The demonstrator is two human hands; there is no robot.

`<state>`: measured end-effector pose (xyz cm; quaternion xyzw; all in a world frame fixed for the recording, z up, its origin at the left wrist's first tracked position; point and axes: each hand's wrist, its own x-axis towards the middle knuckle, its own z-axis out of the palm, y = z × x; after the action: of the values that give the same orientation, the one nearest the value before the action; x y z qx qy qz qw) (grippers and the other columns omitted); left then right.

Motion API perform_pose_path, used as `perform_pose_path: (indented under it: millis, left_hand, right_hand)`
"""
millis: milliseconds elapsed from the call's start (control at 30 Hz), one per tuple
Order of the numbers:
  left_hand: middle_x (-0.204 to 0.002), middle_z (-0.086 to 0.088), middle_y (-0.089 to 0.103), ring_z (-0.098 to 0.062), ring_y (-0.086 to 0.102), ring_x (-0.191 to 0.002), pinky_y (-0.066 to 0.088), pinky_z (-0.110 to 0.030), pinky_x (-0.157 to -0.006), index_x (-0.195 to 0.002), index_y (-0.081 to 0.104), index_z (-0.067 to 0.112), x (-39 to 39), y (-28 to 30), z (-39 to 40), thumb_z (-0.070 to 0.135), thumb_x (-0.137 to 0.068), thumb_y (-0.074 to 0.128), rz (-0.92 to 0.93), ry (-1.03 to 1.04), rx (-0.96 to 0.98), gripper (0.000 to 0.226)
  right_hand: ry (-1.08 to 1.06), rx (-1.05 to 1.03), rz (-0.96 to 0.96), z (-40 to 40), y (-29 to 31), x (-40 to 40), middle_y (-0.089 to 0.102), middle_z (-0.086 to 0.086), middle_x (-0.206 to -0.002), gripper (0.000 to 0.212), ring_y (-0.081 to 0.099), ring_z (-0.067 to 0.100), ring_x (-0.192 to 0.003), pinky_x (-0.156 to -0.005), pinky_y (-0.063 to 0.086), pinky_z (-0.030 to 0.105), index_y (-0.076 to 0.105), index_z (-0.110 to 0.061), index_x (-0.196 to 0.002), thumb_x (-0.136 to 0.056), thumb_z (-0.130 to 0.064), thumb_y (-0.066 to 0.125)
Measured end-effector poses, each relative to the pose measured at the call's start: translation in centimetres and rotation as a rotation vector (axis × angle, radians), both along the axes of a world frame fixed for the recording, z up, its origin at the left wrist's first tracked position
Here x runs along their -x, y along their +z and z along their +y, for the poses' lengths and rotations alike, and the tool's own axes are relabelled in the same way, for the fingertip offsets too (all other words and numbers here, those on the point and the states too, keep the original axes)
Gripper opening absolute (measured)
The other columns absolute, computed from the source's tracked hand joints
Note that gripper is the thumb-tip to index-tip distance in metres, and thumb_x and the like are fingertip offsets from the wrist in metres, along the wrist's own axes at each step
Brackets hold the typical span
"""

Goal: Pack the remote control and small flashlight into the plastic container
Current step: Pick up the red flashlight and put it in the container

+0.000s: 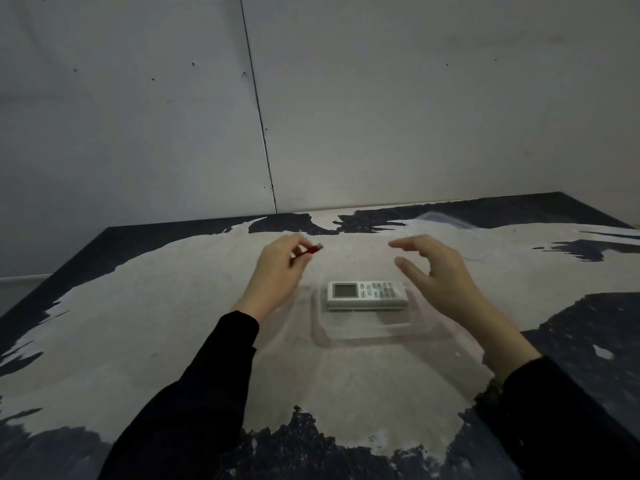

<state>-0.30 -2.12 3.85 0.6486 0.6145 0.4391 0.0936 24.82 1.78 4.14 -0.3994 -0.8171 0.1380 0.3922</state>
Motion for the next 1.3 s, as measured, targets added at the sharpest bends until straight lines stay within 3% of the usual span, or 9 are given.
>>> perform_pose_path:
  millis: [233, 367, 567, 733, 833, 933, 1033, 1133, 1300]
  left_hand:
    - [-0.079, -0.002, 0.061, 0.009, 0.049, -0.061, 0.035, -0.006, -0.060, -0.093, 0.070, 0.015, -5.8, 0.5, -1.1, 0.015, -0.082, 0.064, 0.134, -0.297, 0.097, 0.012]
    - [-0.087, -0.001, 0.059, 0.002, 0.055, -0.070, 0.036, -0.002, -0.061, -0.105, 0.067, 0.012, -6.5, 0.0, -1.6, 0.006, -0.084, 0.058, 0.206, -0.326, 0.247, 0.024]
    - [-0.087, -0.014, 0.067, -0.020, 0.054, -0.072, 0.041, -0.027, -0.062, -0.090, 0.064, 0.008, -6.7, 0.0, -1.9, -0.005, -0.069, 0.058, 0.381, -0.267, 0.338, 0.025]
    - [-0.079, -0.012, 0.069, -0.028, 0.062, -0.074, 0.052, -0.039, -0.065, -0.077, 0.065, 0.013, -7.0, -0.4, -2.2, 0.003, -0.070, 0.058, 0.452, -0.231, 0.322, 0.015]
    - [-0.080, -0.008, 0.070, -0.026, 0.062, -0.076, 0.052, -0.039, -0.067, -0.082, 0.067, 0.016, -7.0, -0.2, -2.6, 0.013, -0.076, 0.060, 0.506, -0.194, 0.272, 0.010]
    - [-0.071, 0.001, 0.064, -0.020, 0.058, -0.069, 0.050, -0.036, -0.064, -0.085, 0.065, 0.019, -6.5, -0.5, -3.0, 0.021, -0.082, 0.057, 0.363, -0.111, 0.050, 0.008]
    - [-0.086, 0.000, 0.061, -0.014, 0.055, -0.081, 0.046, -0.029, -0.075, -0.093, 0.064, 0.017, -5.5, -1.5, -2.6, 0.024, -0.085, 0.055, 0.177, -0.033, -0.088, 0.014]
    - [-0.114, -0.001, 0.057, -0.009, 0.051, -0.104, 0.045, -0.021, -0.091, -0.115, 0.060, 0.017, -5.4, -2.4, -2.6, 0.022, -0.090, 0.056, 0.000, -0.003, 0.016, 0.026]
    - [-0.123, -0.003, 0.055, -0.010, 0.057, -0.093, 0.047, -0.004, -0.057, -0.121, 0.057, 0.016, -6.1, -2.7, -3.0, 0.018, -0.093, 0.051, -0.534, -0.013, 0.174, 0.029]
  right_hand:
    - [0.211, 0.135, 0.013, -1.6, 0.1, 1.7, 0.071, 0.002, -0.096, 0.024, 0.067, 0.006, -0.081, -0.077, 0.053, 0.015, 0.064, -0.017, -0.106, -0.082, -0.015, 0.067]
    - [0.170, 0.208, -0.084, -0.9, -0.3, 0.8, 0.074, 0.008, -0.083, 0.016, 0.069, 0.016, -0.073, -0.074, 0.056, 0.027, 0.068, -0.014, -0.093, -0.077, -0.008, 0.070]
    - [0.176, 0.174, -0.358, -0.5, -0.4, 0.3, 0.073, 0.001, -0.080, 0.014, 0.065, 0.012, -0.072, -0.063, 0.045, 0.010, 0.070, -0.018, -0.083, -0.073, -0.009, 0.072]
    - [0.127, 0.146, -0.537, -0.9, -0.6, 0.3, 0.074, 0.002, -0.080, 0.008, 0.063, 0.017, -0.074, -0.071, 0.053, 0.035, 0.070, -0.020, -0.078, -0.072, -0.017, 0.073]
    - [0.163, 0.196, -0.514, -0.8, -0.2, 0.1, 0.074, -0.001, -0.081, 0.006, 0.064, 0.011, -0.072, -0.069, 0.052, 0.021, 0.072, -0.022, -0.079, -0.075, -0.018, 0.071]
    - [0.104, 0.193, -0.213, 0.6, 0.6, -1.3, 0.072, -0.001, -0.076, 0.006, 0.062, 0.010, -0.068, -0.064, 0.045, 0.008, 0.072, -0.019, -0.084, -0.081, -0.018, 0.067]
    - [-0.216, 0.100, 0.020, 3.6, -0.5, -4.0, 0.071, 0.005, -0.099, 0.016, 0.062, 0.017, -0.091, -0.084, 0.048, 0.026, 0.067, -0.014, -0.101, -0.086, -0.018, 0.060]
    - [-0.445, 0.237, -0.155, 5.9, -3.1, -6.9, 0.055, 0.013, -0.133, 0.042, 0.047, 0.031, -0.123, -0.103, 0.038, 0.043, 0.048, -0.014, -0.129, -0.089, -0.025, 0.055]
    - [-0.597, 0.205, -0.314, 6.7, -5.0, -7.4, 0.062, 0.014, -0.115, 0.034, 0.050, 0.035, -0.110, -0.094, 0.038, 0.046, 0.063, -0.014, -0.115, -0.087, -0.032, 0.058]
